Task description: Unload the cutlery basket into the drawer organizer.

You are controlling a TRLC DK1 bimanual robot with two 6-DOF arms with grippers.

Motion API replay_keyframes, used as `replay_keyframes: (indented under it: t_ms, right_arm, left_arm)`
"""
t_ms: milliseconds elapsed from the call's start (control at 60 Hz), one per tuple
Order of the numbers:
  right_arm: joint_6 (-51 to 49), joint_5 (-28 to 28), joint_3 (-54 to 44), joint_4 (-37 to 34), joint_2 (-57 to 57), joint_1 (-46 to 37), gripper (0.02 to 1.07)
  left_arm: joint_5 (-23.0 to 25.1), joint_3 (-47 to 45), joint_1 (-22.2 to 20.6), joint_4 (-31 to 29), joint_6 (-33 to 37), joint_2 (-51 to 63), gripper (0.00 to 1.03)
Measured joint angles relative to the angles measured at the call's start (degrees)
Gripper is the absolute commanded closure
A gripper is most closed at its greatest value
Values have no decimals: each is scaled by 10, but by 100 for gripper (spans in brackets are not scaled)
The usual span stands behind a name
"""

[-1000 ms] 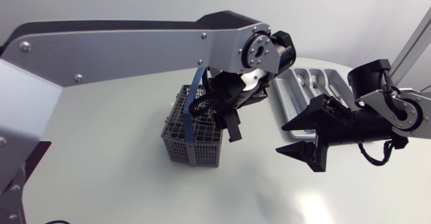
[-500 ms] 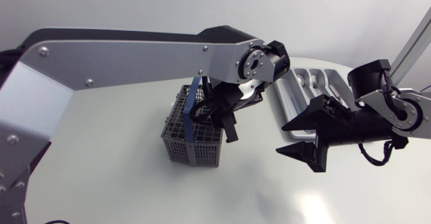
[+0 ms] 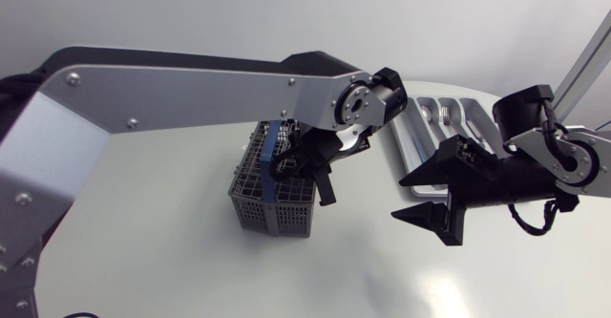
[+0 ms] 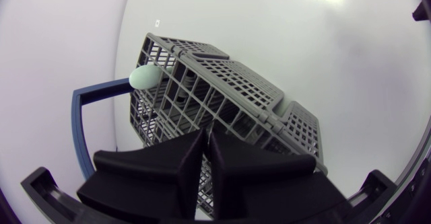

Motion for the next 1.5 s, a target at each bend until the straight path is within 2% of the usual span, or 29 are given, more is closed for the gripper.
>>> replay_keyframes:
  t_ms: [967, 1500]
  right_arm:
    - [-6, 0, -4, -5, -5, -3, 20]
    - [-6, 0, -4, -11, -12, -3, 20]
  left_arm:
    - [-26, -22, -18, 24, 0, -27, 100]
    - [-70, -23, -24, 19, 25, -60, 100]
